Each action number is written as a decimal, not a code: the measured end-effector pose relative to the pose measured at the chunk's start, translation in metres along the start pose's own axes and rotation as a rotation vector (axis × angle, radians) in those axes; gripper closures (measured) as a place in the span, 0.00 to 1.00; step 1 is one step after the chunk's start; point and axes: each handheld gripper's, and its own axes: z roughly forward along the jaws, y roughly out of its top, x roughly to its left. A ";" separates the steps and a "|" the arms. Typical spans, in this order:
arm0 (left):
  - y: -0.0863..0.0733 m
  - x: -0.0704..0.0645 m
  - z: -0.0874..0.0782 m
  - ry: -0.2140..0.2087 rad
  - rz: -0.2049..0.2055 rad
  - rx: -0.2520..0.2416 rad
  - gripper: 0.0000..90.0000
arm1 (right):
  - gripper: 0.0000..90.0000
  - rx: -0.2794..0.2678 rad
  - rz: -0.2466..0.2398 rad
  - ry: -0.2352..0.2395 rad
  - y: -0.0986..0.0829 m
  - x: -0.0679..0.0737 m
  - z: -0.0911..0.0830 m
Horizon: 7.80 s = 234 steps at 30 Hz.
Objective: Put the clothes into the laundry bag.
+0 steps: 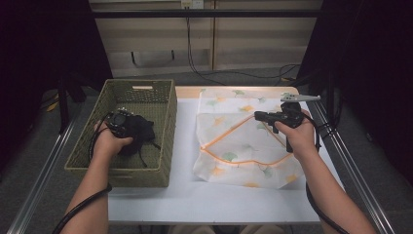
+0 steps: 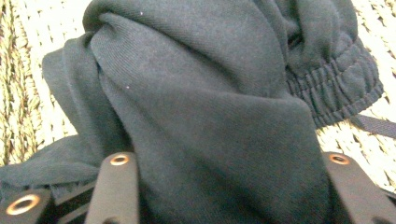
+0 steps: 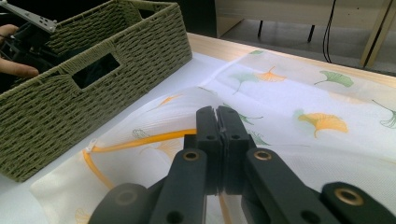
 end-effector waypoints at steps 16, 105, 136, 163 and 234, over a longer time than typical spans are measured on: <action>0.010 0.000 -0.020 -0.005 -0.020 -0.002 0.68 | 0.99 -0.003 -0.001 0.003 0.004 -0.001 -0.003; 0.115 -0.031 -0.182 -0.221 0.083 -0.016 0.68 | 0.99 -0.001 0.025 0.013 -0.004 -0.006 -0.001; 0.131 -0.082 -0.179 -0.340 0.160 -0.028 0.67 | 0.99 0.003 0.021 0.007 -0.003 -0.004 0.001; 0.124 -0.134 -0.151 -0.436 0.277 -0.016 0.67 | 0.99 0.011 0.021 -0.004 -0.002 -0.001 0.005; 0.101 -0.229 -0.087 -0.643 0.406 0.031 0.66 | 0.99 0.020 0.019 -0.018 0.005 0.001 0.015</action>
